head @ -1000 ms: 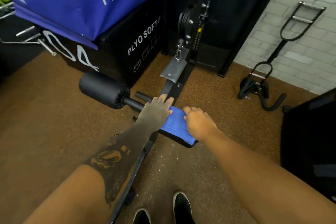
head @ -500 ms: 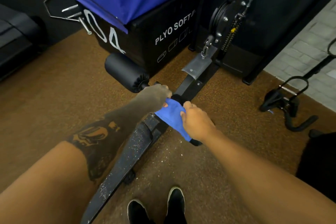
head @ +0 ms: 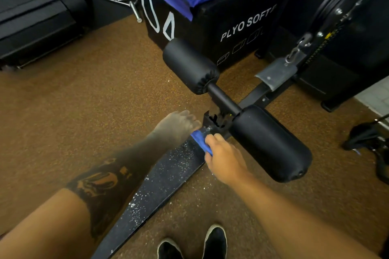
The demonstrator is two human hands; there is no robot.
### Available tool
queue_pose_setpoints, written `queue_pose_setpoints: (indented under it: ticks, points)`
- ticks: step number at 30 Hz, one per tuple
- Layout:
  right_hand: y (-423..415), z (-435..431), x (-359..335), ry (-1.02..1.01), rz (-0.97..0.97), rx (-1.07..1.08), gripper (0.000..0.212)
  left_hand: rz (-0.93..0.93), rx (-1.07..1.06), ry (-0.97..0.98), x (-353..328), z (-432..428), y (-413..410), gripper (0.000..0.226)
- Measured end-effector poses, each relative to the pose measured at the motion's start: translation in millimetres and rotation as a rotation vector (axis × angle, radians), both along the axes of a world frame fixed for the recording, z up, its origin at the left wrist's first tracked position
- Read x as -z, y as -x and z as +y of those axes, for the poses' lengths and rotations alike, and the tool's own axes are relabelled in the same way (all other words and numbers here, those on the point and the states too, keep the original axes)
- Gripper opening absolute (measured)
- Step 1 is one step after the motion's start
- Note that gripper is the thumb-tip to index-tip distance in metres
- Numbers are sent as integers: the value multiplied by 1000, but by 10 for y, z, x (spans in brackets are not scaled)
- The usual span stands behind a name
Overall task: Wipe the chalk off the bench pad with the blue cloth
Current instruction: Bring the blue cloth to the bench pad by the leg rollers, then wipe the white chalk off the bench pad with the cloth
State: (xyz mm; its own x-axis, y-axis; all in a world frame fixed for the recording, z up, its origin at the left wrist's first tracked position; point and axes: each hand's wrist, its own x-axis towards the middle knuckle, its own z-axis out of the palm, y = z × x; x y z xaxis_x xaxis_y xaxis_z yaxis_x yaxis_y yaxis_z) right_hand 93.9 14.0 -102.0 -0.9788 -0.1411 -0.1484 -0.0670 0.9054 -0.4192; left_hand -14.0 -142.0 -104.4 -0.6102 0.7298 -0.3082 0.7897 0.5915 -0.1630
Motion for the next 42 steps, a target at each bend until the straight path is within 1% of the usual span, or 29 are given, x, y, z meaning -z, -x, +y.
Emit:
queue_pose_setpoints:
  ticks: [3,7,10,11,13,15,16,18,19,21,23,24,26,29,34,38,40,42]
  points:
    - [116,-67,406,-97,24,42,17,85,66,-126,408,-75,41,24]
    - [187,-186,945,-120,36,98,15,223,137,-183,943,-190,141,25]
    - [99,-292,1296,-75,-27,39,12,217,157,-205,1261,-357,52,7]
    - [46,-328,1381,-50,-43,12,12,184,134,-207,1329,-435,-11,6]
    - [-50,-389,1486,-18,-42,-7,21,104,60,-199,1413,-582,-145,18]
    - [-75,-408,1513,-36,62,-3,29,30,-37,-200,1433,-674,-288,36]
    - [-41,-400,1493,-71,121,-15,28,7,-100,-207,1417,-697,-367,41]
    - [82,-365,1449,-161,177,-65,20,-6,-268,-249,1367,-690,-547,38]
    - [156,-354,1435,-200,172,-99,22,-24,-380,-266,1354,-665,-641,37]
    - [288,-343,1453,-254,129,-196,41,-104,-590,-282,1349,-600,-834,49]
    - [369,-347,1528,-304,50,-305,53,-153,-716,-253,1377,-546,-1013,59]
    - [390,-354,1581,-327,5,-343,56,-176,-747,-226,1409,-535,-1083,62]
    - [424,-373,1687,-354,-41,-367,58,-224,-817,-231,1454,-536,-1171,68]
    - [531,-412,1756,-372,-39,-367,58,-267,-874,-235,1483,-519,-1206,77]
    - [898,-580,1749,-328,-50,-357,59,-305,-908,-203,1477,-505,-1185,83]
    - [556,-497,1733,-340,-16,-341,58,-292,-935,-187,1527,-525,-1301,87]
    - [375,-416,1714,-371,-35,-351,59,-292,-930,-176,1553,-530,-1343,91]
    - [478,-437,1718,-380,-35,-352,59,-298,-932,-182,1572,-535,-1344,95]
